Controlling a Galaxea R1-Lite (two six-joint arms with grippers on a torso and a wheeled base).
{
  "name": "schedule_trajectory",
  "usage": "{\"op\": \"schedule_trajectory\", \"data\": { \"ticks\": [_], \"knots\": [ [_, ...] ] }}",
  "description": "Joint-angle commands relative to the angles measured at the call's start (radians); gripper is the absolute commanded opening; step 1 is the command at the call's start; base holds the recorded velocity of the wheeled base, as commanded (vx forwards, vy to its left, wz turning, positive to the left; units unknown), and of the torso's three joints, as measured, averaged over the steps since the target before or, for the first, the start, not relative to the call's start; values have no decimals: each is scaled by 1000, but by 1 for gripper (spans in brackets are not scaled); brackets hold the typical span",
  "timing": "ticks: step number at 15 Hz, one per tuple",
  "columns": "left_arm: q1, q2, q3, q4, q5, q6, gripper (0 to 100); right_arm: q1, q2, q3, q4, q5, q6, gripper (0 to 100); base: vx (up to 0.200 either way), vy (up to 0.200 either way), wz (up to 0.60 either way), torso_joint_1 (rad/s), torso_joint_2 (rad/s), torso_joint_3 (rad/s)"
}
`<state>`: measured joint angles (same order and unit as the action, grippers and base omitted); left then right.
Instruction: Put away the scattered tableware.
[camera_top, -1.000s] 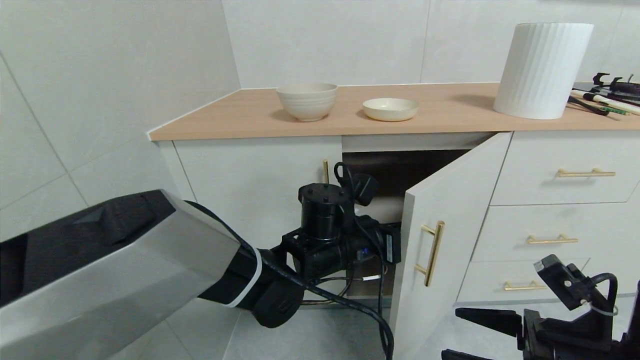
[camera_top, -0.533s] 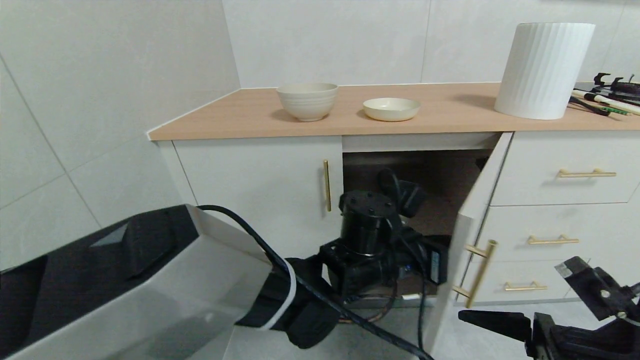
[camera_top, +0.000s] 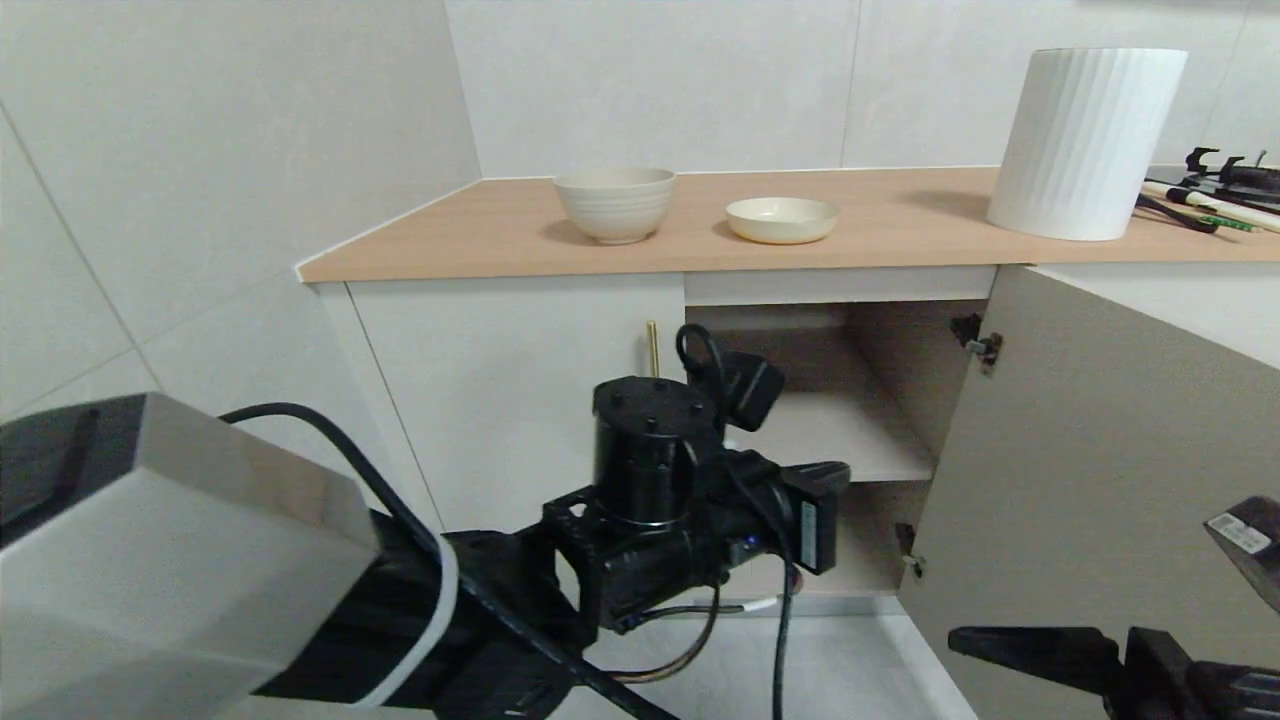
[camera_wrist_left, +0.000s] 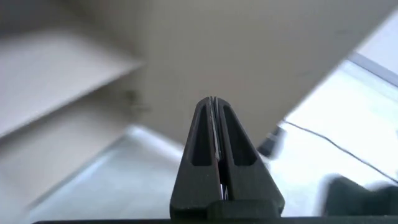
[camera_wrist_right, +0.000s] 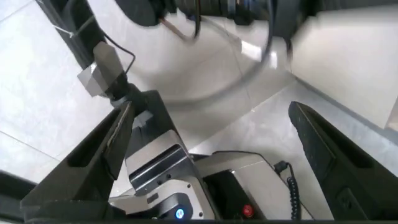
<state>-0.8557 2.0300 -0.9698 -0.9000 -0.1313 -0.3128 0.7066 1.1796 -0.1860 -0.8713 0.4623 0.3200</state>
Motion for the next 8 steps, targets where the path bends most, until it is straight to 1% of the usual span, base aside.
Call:
{"op": "schedule_trajectory", "data": {
  "ticks": [1,2,3,4,5,6,7,8],
  "knots": [
    [123,-142,132,3,42,24,0,-16,149,-104,28,-134,-24,100,0,0,0,0,0,0],
    [173,-198,172,33,59,52,0,-16,232,-156,28,-249,-87,100,0,0,0,0,0,0],
    [218,-271,207,75,78,72,0,-15,304,-225,29,-366,-137,100,0,0,0,0,0,0],
    [261,-359,233,142,88,78,0,-15,365,-319,43,-447,-151,100,0,0,0,0,0,0],
    [296,-465,249,236,88,78,0,-16,411,-428,86,-488,-156,100,0,0,0,0,0,0],
    [317,-556,252,339,88,78,0,-22,425,-526,170,-510,-157,100,0,0,0,0,0,0],
    [345,-651,246,466,84,78,0,-52,420,-636,331,-513,-159,100,0,0,0,0,0,0],
    [369,-726,233,566,82,78,0,-67,420,-761,509,-505,-162,100,0,0,0,0,0,0]
  ]
}}
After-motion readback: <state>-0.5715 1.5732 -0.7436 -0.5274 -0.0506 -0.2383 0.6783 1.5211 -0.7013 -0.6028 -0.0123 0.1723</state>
